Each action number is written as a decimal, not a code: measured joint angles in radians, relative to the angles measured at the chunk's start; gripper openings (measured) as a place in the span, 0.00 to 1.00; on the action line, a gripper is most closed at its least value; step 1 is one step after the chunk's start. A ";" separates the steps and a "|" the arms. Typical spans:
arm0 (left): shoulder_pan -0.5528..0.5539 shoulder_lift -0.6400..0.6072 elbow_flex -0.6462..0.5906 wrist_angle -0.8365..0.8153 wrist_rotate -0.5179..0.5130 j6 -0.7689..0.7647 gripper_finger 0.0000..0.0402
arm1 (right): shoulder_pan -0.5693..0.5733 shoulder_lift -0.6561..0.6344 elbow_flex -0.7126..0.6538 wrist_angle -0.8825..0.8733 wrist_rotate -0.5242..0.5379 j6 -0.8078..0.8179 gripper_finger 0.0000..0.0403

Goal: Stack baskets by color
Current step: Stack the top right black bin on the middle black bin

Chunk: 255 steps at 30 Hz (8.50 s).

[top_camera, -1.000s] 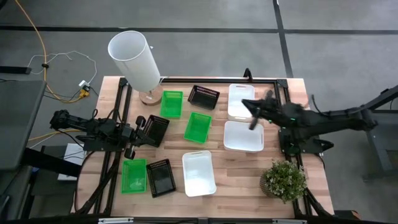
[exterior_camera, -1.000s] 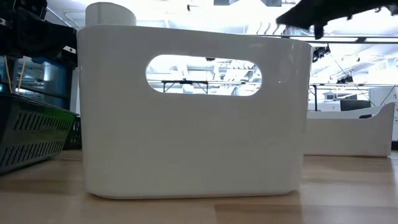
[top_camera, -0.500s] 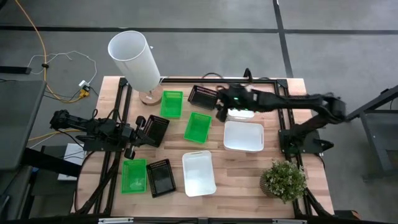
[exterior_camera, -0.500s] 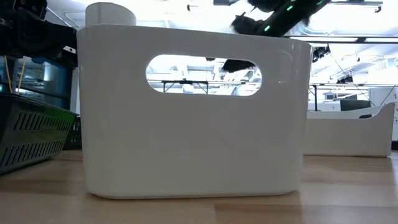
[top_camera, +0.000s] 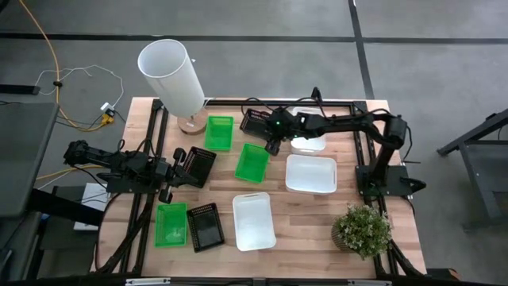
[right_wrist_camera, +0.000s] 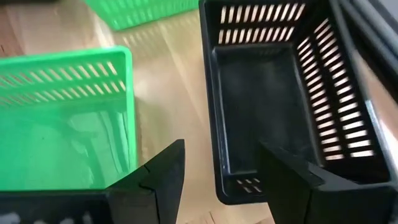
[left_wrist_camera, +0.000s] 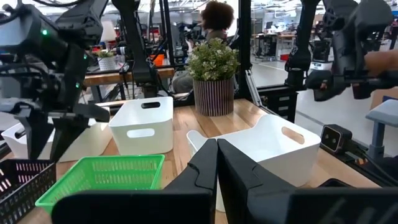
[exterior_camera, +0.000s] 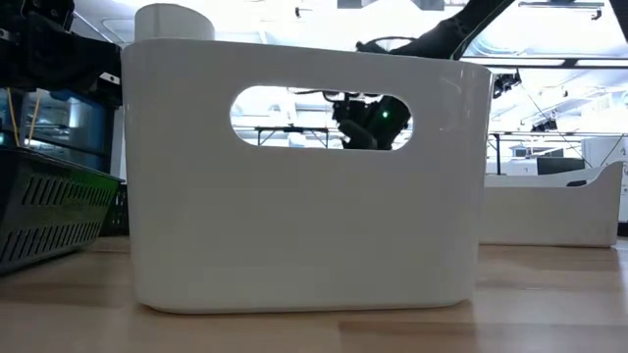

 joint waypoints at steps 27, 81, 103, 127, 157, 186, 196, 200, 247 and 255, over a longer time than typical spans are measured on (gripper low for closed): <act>0.000 0.000 0.000 0.007 -0.042 0.000 0.00 | 0.000 0.055 0.001 -0.088 0.130 -0.112 0.45; 0.000 0.332 0.075 0.378 -0.359 -0.508 0.64 | 0.519 -0.167 0.000 0.019 0.343 -0.164 0.00; 0.000 0.998 0.747 -0.335 -0.085 0.028 0.64 | 0.512 -0.167 0.179 -0.286 -0.068 -0.159 0.00; 0.000 1.216 0.792 -0.314 -0.046 0.227 0.16 | 0.511 -0.167 0.179 -0.267 -0.140 -0.195 0.00; -0.104 1.148 0.993 -1.156 -0.362 -0.283 0.00 | 0.550 -0.577 -0.098 -0.375 0.236 0.086 0.63; -0.233 1.166 0.729 -1.041 -0.253 -0.358 0.00 | 0.612 -0.741 -0.338 -0.028 0.298 0.084 0.63; -0.233 1.166 0.729 -1.040 -0.253 -0.359 0.00 | 0.612 -0.741 -0.338 -0.027 0.298 0.083 0.63; -0.233 1.166 0.729 -1.040 -0.253 -0.359 0.03 | 0.612 -0.741 -0.338 -0.027 0.298 0.083 0.63; -0.622 1.443 0.703 -1.035 -0.983 -1.881 0.00 | 0.612 -0.740 -0.338 -0.012 0.297 0.065 0.63; -0.613 1.560 0.709 -1.042 -0.983 -1.994 0.00 | 0.612 -0.740 -0.338 -0.012 0.298 0.066 0.63</act>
